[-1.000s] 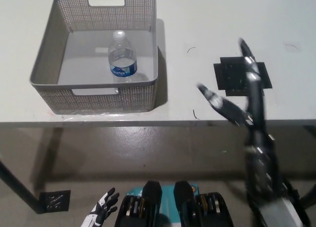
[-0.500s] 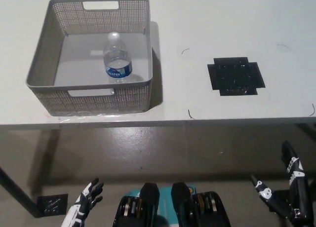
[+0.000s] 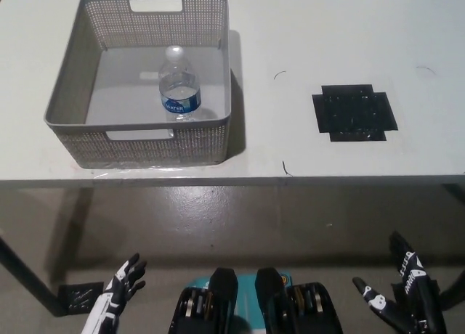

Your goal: Use the right hand to pick up a water botttle and place it into a container on the left side

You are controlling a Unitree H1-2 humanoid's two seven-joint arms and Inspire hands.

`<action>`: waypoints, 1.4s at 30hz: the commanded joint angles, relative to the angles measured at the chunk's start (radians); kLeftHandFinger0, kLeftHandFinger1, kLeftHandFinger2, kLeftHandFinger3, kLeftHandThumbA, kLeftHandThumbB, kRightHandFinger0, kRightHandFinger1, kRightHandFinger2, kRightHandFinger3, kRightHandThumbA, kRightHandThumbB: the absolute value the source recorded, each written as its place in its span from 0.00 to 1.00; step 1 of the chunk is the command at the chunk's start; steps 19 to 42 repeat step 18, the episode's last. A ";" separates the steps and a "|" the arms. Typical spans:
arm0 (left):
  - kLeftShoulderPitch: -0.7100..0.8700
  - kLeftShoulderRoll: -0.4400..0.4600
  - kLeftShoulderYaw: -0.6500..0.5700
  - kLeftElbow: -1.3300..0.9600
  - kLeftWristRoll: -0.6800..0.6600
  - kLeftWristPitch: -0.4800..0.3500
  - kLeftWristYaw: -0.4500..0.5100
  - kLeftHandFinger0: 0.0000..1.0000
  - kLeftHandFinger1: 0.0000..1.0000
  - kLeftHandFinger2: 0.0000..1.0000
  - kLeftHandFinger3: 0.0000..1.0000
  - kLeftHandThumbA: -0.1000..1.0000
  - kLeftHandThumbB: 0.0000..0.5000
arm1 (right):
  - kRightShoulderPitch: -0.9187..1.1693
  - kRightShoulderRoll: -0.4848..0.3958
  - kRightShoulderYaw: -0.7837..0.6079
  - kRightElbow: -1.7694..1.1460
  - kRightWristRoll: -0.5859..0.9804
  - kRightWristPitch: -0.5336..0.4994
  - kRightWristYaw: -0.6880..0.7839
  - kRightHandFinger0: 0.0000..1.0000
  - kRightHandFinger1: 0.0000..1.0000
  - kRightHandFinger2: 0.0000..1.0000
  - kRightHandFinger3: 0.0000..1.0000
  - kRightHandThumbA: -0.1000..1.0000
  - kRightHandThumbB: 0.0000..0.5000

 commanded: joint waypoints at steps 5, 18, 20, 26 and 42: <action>-0.028 0.016 0.007 -0.013 0.021 0.035 0.011 1.00 1.00 1.00 1.00 0.94 0.24 | -0.044 0.001 -0.025 0.007 0.015 0.012 0.078 1.00 1.00 1.00 1.00 0.81 0.47; -0.024 0.011 0.014 -0.014 0.050 0.047 0.024 1.00 1.00 1.00 1.00 0.93 0.23 | -0.060 -0.009 -0.025 0.009 -0.008 0.055 0.127 1.00 1.00 1.00 1.00 0.79 0.44; -0.024 0.011 0.014 -0.014 0.050 0.047 0.024 1.00 1.00 1.00 1.00 0.93 0.23 | -0.060 -0.009 -0.025 0.009 -0.008 0.055 0.127 1.00 1.00 1.00 1.00 0.79 0.44; -0.024 0.011 0.014 -0.014 0.050 0.047 0.024 1.00 1.00 1.00 1.00 0.93 0.23 | -0.060 -0.009 -0.025 0.009 -0.008 0.055 0.127 1.00 1.00 1.00 1.00 0.79 0.44; -0.024 0.011 0.014 -0.014 0.050 0.047 0.024 1.00 1.00 1.00 1.00 0.93 0.23 | -0.060 -0.009 -0.025 0.009 -0.008 0.055 0.127 1.00 1.00 1.00 1.00 0.79 0.44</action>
